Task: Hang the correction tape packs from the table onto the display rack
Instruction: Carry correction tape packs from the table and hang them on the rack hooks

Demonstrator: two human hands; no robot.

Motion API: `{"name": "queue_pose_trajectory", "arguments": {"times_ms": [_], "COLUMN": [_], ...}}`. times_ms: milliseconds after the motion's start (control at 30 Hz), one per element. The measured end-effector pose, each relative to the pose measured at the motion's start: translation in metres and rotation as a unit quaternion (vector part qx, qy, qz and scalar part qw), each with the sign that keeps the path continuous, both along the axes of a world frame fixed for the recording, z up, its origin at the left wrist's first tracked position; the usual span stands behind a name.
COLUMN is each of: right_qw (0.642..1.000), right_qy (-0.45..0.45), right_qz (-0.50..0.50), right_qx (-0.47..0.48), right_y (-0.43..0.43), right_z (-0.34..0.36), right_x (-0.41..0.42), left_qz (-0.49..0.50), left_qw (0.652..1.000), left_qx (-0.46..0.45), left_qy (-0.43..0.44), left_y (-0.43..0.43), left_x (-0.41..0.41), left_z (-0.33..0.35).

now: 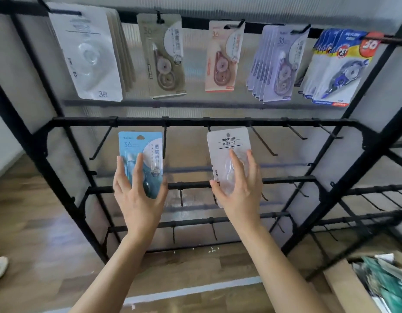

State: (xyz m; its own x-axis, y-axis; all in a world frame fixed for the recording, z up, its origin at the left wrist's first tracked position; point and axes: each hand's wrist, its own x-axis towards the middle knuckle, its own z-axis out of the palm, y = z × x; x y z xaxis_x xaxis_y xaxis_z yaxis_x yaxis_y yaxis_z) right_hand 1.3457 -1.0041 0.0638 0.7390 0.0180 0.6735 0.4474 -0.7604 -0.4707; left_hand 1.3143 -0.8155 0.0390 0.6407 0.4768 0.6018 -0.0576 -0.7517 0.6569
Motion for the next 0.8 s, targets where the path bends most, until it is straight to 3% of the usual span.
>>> {"name": "queue_pose_trajectory", "arguments": {"times_ms": [800], "right_qw": [1.0], "right_qy": [0.01], "right_qz": [0.003], "right_qx": [-0.025], "right_y": [0.093], "right_z": [-0.013], "right_x": [-0.021], "left_qz": [0.022], "left_qw": [0.998], "left_qx": [-0.021], "left_qy": [0.055], "left_y": [0.095], "left_x": [-0.028], "left_z": [-0.037]}}
